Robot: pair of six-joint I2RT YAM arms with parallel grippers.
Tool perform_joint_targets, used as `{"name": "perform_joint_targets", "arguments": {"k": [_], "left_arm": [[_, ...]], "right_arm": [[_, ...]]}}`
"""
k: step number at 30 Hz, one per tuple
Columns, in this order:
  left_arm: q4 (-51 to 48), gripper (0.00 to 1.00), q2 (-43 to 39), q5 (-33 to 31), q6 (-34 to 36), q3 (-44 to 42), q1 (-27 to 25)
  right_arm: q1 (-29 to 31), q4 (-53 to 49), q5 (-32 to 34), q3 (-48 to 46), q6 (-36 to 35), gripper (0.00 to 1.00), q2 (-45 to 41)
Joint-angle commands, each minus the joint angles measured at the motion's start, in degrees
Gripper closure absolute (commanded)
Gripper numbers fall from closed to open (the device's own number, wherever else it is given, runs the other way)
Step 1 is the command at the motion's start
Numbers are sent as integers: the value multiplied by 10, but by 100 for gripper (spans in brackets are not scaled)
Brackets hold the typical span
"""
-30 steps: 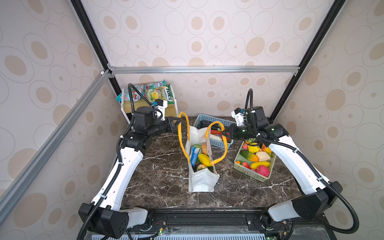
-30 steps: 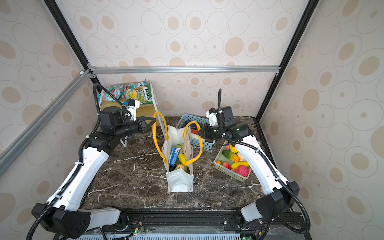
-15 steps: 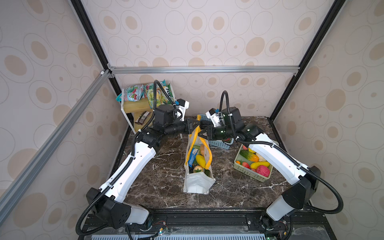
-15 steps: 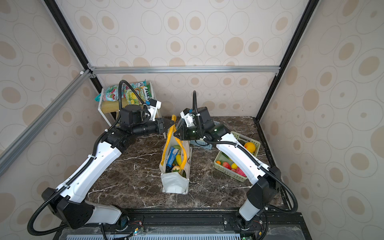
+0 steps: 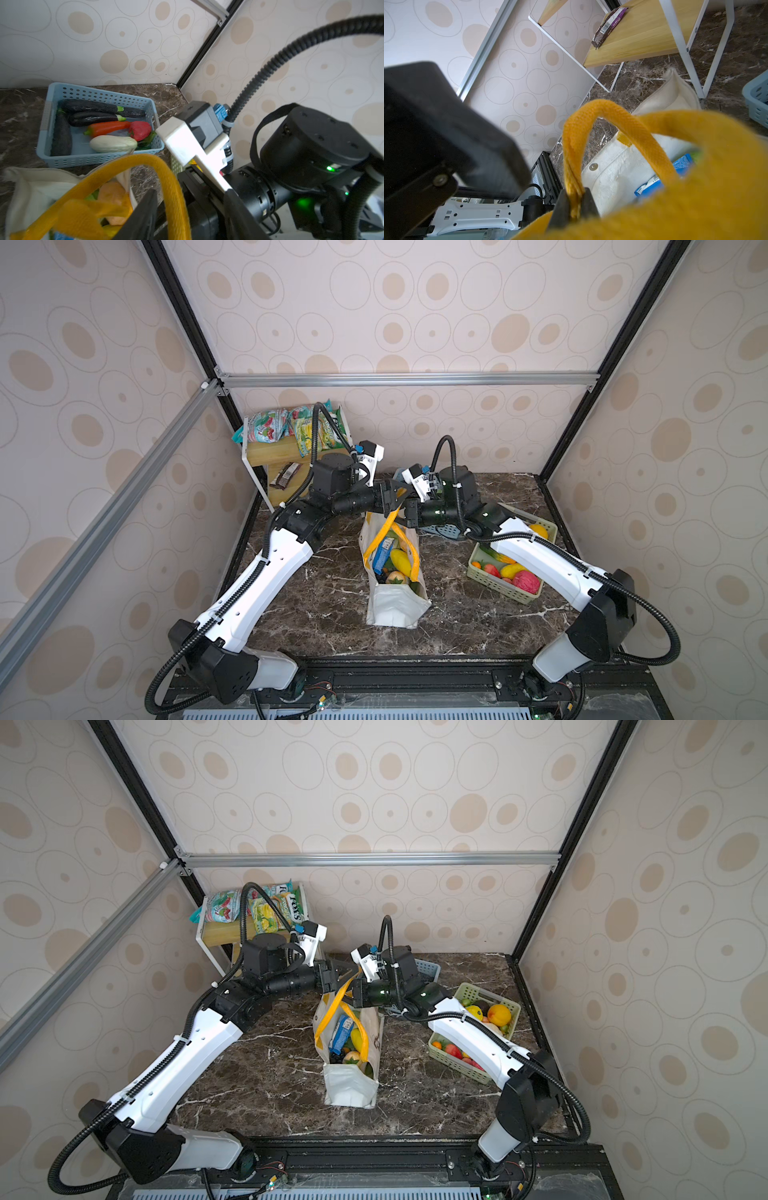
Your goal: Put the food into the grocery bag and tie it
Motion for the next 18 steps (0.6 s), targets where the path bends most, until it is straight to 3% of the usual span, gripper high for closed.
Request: {"name": "perform_joint_targets", "arguments": {"k": [1, 9, 18], "left_arm": [[-32, 32, -12, -31, 23, 23, -3], [-146, 25, 4, -129, 39, 100, 33], [-148, 18, 17, -73, 18, 59, 45]], "right_arm": [[5, 81, -12, -22, 21, 86, -19], [6, 122, -3, -56, 27, 86, -32], [10, 120, -4, -60, 19, 86, -37]]}}
